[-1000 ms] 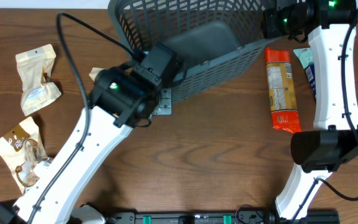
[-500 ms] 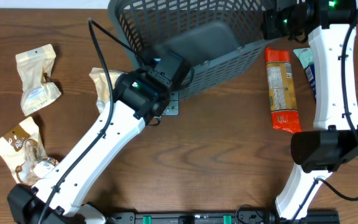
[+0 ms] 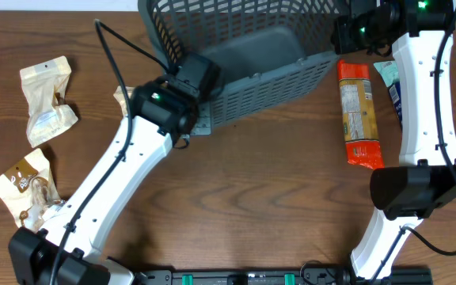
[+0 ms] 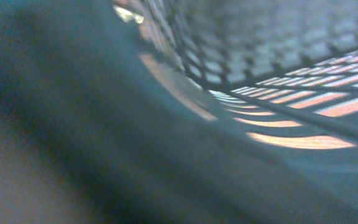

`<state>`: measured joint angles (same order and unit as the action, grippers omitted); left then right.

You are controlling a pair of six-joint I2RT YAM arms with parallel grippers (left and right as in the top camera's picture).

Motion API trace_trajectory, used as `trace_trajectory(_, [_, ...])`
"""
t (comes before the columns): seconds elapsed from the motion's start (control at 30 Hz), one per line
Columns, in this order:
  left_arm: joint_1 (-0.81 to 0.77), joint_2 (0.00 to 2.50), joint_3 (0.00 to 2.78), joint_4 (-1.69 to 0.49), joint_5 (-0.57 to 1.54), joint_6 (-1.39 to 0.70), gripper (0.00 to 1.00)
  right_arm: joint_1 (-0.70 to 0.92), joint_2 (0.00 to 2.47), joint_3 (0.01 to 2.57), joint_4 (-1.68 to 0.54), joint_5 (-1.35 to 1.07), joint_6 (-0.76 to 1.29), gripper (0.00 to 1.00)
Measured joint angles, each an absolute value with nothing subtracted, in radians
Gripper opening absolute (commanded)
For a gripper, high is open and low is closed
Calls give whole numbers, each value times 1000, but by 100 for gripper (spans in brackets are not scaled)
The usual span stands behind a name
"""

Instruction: Pack container

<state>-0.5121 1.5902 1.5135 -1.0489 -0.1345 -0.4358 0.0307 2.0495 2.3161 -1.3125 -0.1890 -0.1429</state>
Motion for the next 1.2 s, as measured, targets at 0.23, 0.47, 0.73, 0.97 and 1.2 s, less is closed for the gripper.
trace_trajectory(0.23, [-493, 1590, 1514, -1041, -134, -410, 6, 32, 2049, 2317, -1349, -191, -143, 1])
trace_trajectory(0.47, [-493, 1590, 1514, -1027, -134, -403, 6, 56, 2049, 2317, -1396, -187, -143, 1])
trace_trajectory(0.73, [-480, 1590, 1514, -1026, -134, -384, 6, 118, 2049, 2317, -1419, -187, -143, 1])
trace_trajectory(0.97, [-434, 1590, 1514, -1020, -134, -363, 6, 154, 2050, 2317, -1444, -186, -143, 1])
trace_trajectory(1.2, [-410, 1590, 1514, -1005, -134, -338, 5, 161, 2050, 2317, -1487, -187, -143, 1])
